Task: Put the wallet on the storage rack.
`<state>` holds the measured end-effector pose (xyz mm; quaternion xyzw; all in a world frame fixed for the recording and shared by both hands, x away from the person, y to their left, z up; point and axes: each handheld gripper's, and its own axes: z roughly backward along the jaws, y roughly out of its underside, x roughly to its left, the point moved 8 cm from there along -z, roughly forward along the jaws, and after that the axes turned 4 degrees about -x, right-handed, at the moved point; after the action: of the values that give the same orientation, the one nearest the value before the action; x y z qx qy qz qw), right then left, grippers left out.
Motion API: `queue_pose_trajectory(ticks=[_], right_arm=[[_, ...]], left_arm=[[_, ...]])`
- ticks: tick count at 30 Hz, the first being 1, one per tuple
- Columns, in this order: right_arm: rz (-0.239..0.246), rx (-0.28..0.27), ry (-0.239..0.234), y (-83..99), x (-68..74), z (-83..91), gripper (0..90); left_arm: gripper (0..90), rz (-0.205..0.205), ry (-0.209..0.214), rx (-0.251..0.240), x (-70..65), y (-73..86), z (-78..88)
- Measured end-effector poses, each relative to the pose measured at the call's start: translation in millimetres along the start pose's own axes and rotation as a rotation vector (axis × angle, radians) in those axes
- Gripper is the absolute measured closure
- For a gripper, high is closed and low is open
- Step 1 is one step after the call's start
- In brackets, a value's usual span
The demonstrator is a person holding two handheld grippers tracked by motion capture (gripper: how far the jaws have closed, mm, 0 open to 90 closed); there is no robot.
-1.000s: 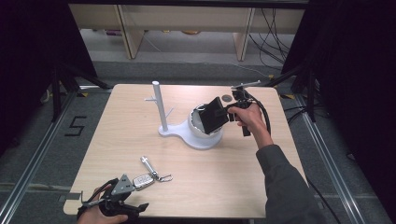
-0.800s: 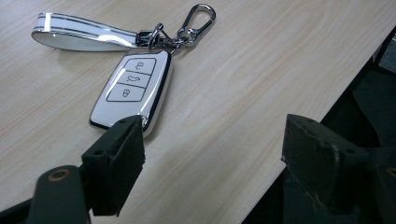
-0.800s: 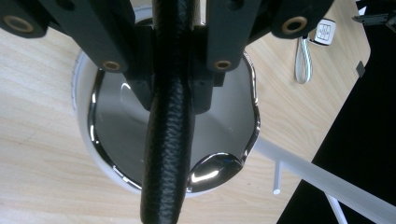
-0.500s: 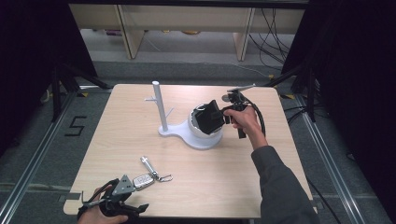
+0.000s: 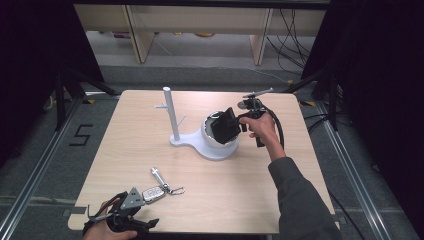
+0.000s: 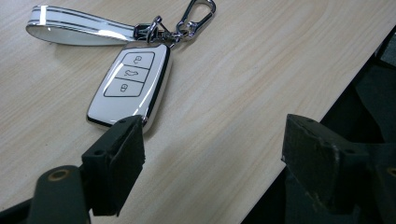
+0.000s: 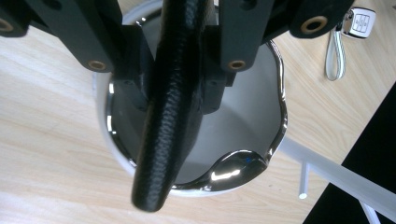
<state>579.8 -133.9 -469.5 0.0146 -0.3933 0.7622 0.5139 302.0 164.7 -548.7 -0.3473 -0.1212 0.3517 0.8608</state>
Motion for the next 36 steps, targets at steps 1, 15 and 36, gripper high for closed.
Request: queue_pose_trajectory(ticks=[1, 15, 36], right_arm=[[0.003, -0.01, -0.004, -1.2, -0.5, 2.5, 69.1], [0.013, -0.069, -0.012, -8.1, -7.0, 27.7, 67.0], [0.053, -0.121, -0.019, 29.5, -15.8, 84.9, 60.9]], left_arm=[[20.8, 0.001, 0.0, -0.001, -0.1, -0.2, 0.1], [20.8, -0.003, 0.002, 0.001, 0.6, -0.1, 0.9], [20.8, 0.012, -0.006, -0.017, 3.0, -3.1, 1.1]])
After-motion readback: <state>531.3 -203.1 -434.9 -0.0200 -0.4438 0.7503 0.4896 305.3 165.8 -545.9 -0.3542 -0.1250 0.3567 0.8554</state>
